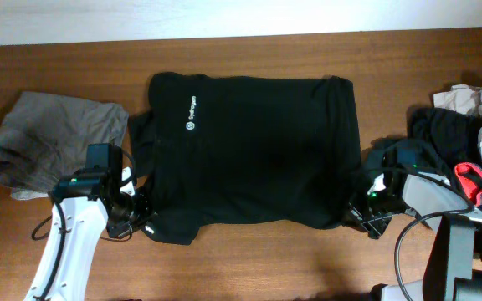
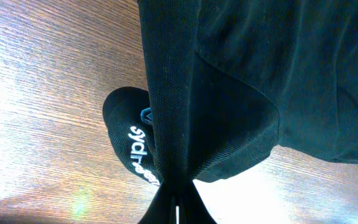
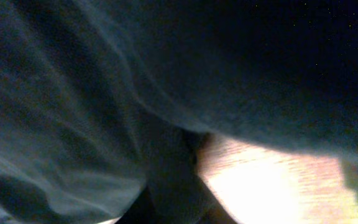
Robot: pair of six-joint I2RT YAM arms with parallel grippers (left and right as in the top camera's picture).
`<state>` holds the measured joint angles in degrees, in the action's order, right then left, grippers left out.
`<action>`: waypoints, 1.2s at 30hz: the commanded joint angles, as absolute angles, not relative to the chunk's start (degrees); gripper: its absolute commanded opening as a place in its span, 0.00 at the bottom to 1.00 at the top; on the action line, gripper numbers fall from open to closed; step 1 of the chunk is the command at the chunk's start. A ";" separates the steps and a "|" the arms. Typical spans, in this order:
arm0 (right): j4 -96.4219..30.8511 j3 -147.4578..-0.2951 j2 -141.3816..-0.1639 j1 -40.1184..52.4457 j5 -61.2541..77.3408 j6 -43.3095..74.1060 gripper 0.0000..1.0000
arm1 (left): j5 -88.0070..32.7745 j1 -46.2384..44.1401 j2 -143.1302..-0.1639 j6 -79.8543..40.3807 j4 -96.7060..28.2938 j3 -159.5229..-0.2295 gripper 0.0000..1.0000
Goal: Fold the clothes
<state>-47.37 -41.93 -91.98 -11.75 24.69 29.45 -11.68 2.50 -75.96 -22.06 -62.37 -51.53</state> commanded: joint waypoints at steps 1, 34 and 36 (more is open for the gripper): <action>-49.58 -41.32 -90.35 -11.66 25.08 27.18 0.11 | -11.14 2.79 -75.29 -20.91 -62.46 -52.23 0.00; -62.13 -48.97 -70.87 -11.66 20.75 22.72 0.04 | -11.18 2.79 -69.19 -19.20 -61.14 -56.53 0.00; -62.43 -48.97 -70.87 -11.66 19.22 22.74 0.04 | -11.18 2.79 -69.19 -19.22 -61.87 -56.53 0.00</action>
